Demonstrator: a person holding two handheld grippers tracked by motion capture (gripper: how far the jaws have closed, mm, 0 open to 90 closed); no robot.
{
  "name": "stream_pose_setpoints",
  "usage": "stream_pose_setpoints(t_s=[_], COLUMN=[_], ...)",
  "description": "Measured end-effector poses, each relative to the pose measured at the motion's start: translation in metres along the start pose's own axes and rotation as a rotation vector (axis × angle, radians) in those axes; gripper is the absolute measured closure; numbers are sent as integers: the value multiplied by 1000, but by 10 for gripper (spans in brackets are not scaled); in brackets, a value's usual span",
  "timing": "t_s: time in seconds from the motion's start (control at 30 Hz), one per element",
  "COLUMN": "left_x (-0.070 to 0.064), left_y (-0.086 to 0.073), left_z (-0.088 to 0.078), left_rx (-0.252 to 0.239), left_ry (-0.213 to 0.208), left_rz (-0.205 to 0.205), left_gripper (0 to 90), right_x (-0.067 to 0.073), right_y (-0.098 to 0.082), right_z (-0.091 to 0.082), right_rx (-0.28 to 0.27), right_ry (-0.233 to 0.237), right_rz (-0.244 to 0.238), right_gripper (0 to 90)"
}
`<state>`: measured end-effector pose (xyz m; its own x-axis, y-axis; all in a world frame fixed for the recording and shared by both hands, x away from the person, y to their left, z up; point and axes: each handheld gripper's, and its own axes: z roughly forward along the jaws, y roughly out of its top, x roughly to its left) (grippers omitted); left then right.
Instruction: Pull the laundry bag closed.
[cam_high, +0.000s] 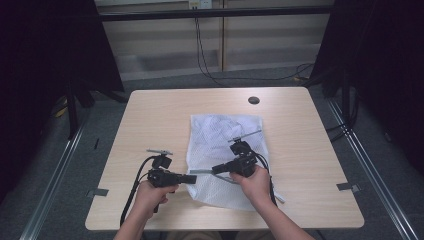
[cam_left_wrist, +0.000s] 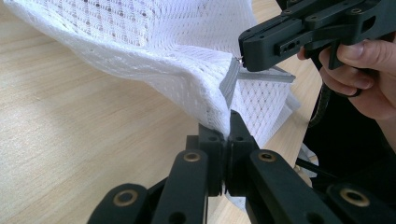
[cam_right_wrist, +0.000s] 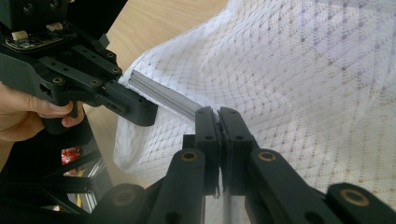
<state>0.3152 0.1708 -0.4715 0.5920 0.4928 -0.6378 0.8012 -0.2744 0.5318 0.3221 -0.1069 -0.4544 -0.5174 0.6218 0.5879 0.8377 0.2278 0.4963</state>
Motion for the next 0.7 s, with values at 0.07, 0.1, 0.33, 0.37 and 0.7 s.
stream_pose_setpoints(t_s=[0.07,0.1,0.33,0.37,0.7], left_x=[0,0,1,0,0], left_y=[0,0,0,0,0], left_z=[0,0,-1,-1,-1], left_rx=[0,2,-2,0,0], left_ry=[-2,0,-3,-7,2], left_rz=[-4,2,2,2,9], left_gripper=[883,883,883,883,883], right_x=[0,0,-2,-3,-2], right_y=[0,0,-1,-2,-2], right_z=[0,0,-1,-1,-4], right_rx=[4,4,7,2,1], right_ry=[-8,-3,-14,-3,-15], right_rz=[-3,-1,1,3,3], right_gripper=[873,873,874,873,873])
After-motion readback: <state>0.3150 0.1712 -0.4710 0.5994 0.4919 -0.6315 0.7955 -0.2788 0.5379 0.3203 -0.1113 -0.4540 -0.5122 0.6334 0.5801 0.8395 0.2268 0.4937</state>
